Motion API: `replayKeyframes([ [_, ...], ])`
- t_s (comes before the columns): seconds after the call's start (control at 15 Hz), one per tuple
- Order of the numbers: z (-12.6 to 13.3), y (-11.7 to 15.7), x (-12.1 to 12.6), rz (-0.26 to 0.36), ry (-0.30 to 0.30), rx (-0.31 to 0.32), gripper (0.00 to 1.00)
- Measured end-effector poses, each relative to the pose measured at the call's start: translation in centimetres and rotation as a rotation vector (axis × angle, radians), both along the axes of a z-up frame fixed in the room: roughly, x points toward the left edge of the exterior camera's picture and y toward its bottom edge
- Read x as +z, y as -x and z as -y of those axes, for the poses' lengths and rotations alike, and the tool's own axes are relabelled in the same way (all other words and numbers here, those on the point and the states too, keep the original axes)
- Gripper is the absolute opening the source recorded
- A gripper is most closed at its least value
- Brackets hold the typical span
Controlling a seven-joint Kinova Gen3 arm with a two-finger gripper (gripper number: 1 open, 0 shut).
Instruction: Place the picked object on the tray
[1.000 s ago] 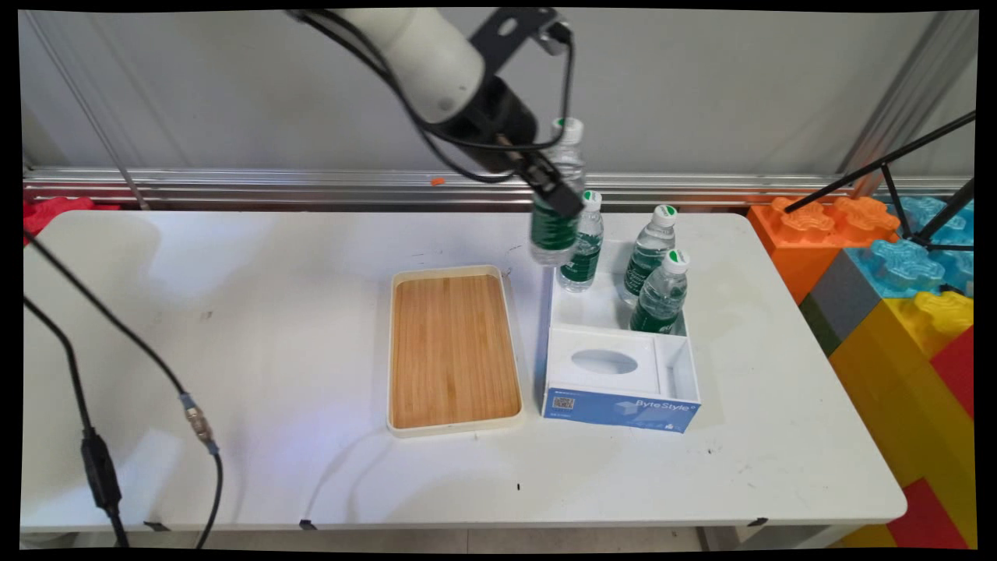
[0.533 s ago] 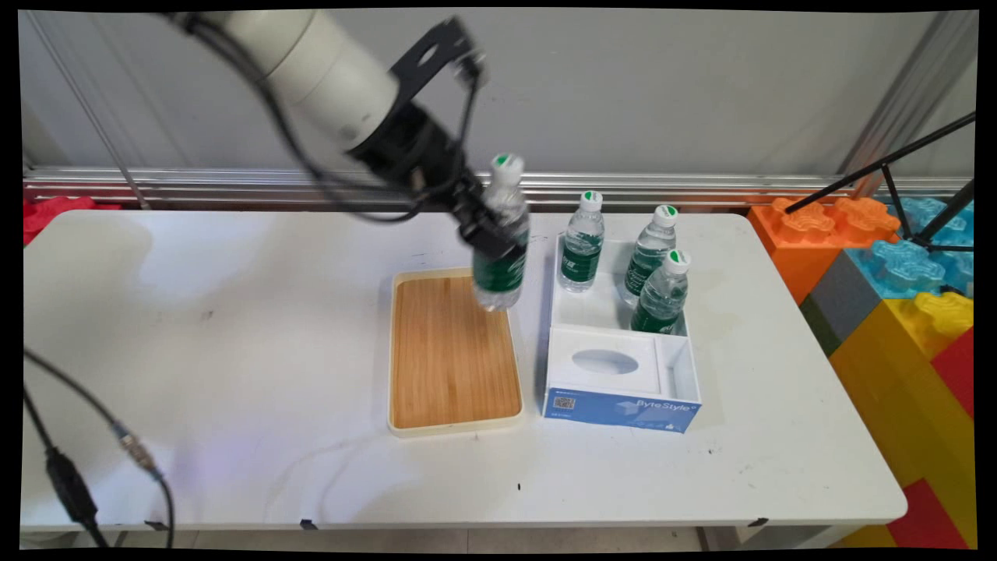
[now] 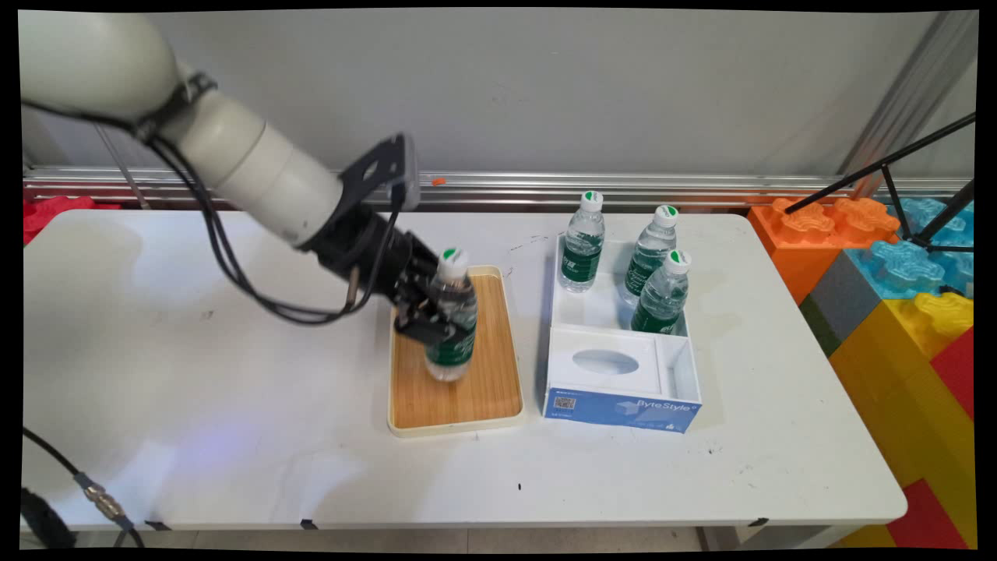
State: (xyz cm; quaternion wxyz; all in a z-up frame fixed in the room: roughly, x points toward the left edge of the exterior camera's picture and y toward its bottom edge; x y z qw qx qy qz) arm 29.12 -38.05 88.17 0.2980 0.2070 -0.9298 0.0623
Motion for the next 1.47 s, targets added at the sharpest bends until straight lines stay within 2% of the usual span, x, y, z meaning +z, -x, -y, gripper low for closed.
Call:
replayKeyframes([
  [0.2,-0.6,-0.6,-2.9,0.011,0.003,-0.026,0.00],
  [0.47,-1.0,-1.1,-5.0,0.009,0.005,-0.047,0.00],
  [1.2,-1.9,-2.6,-8.3,0.016,0.006,-0.082,0.00],
  [1.27,-2.0,-2.7,-8.5,0.017,0.005,-0.084,1.00],
  [1.47,-2.1,-3.0,-8.9,0.013,0.008,-0.085,1.00],
])
